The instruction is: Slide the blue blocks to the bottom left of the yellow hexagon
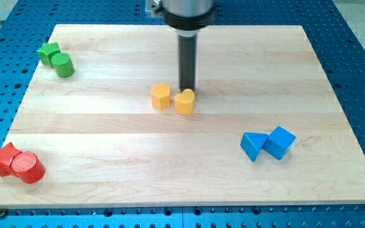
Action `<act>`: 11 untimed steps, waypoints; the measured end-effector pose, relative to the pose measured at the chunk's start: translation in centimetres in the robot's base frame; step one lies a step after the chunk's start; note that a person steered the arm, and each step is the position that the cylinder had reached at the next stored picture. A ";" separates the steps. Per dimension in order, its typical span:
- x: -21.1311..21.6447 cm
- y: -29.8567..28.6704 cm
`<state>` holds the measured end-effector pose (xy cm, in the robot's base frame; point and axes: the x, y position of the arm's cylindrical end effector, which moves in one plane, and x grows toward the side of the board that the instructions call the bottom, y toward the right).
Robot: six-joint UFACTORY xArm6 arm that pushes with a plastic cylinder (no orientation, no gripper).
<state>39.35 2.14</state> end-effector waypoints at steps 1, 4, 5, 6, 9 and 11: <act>-3.9 -2.6; 9.4 26.9; 14.8 23.4; 14.9 16.4; 13.4 -5.6; 12.5 -13.4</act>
